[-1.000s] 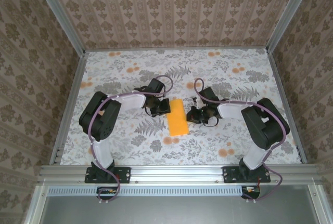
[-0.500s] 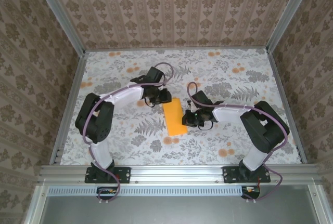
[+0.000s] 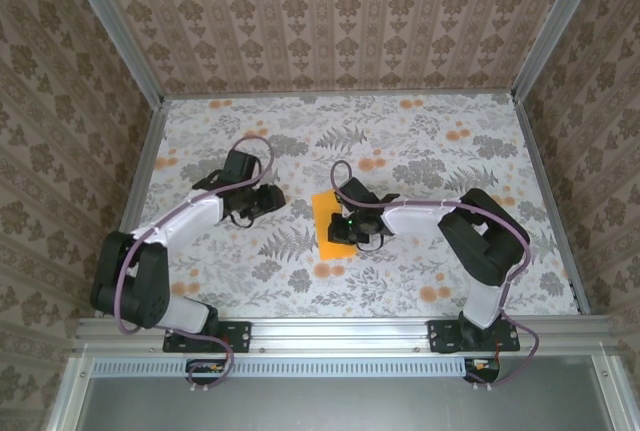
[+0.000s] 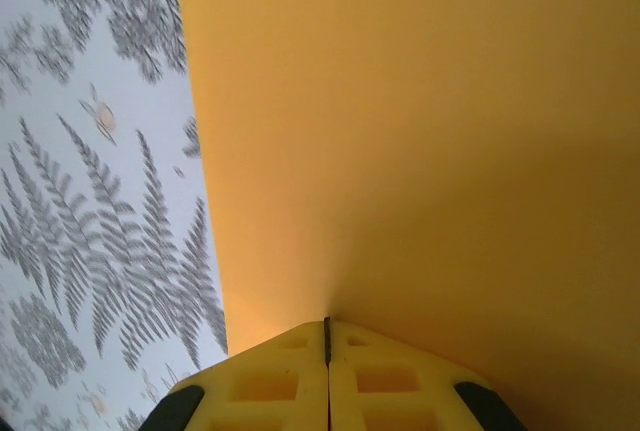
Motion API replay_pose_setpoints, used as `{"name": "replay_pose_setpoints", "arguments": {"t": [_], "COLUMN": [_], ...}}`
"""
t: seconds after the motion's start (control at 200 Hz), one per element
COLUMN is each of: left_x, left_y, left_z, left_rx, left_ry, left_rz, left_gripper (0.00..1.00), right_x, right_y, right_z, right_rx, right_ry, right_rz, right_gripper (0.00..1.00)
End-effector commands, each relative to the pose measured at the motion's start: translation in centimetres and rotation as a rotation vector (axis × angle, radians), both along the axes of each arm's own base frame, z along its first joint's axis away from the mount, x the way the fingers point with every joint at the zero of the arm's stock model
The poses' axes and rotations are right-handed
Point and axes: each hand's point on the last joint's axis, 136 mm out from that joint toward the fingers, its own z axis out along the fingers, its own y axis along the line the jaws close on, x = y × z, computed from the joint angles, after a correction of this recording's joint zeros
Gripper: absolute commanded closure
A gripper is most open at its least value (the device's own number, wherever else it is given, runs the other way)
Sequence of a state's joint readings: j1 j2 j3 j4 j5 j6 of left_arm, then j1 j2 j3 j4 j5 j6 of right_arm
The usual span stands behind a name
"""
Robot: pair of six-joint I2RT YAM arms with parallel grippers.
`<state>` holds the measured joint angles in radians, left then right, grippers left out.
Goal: Fold a paper plane with a square sheet of paper (pick it up from the middle)
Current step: Rotate the square sheet of paper at the center of the table.
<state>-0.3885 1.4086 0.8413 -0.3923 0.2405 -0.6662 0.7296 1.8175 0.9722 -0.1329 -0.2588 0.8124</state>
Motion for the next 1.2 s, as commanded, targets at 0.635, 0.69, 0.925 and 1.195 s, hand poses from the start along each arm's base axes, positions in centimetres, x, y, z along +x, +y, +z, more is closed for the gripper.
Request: {"name": "replay_pose_setpoints", "arguments": {"t": [0.635,0.69,0.925,1.195], "left_x": [-3.2,-3.1,-2.6,-2.6], "left_y": [3.3,3.1,2.2,1.0], "left_z": [2.7,2.8,3.2,3.3], "left_rx": [0.041,0.034,-0.009,-0.068], "left_ry": [-0.161,-0.168,-0.176,-0.175], "left_rz": [0.002,-0.003,-0.025,-0.04], "left_gripper": [0.0,0.0,0.0,0.0], "right_x": [9.6,10.2,12.6,14.3], "right_y": [1.5,1.4,0.7,-2.6], "right_z": [3.8,3.3,2.1,0.2], "right_rx": [-0.058,-0.053,-0.099,-0.173], "right_ry": [-0.107,-0.089,-0.066,-0.013], "right_rz": [-0.27,-0.241,-0.149,-0.191], "right_gripper": [0.86,0.85,0.78,0.76]}}
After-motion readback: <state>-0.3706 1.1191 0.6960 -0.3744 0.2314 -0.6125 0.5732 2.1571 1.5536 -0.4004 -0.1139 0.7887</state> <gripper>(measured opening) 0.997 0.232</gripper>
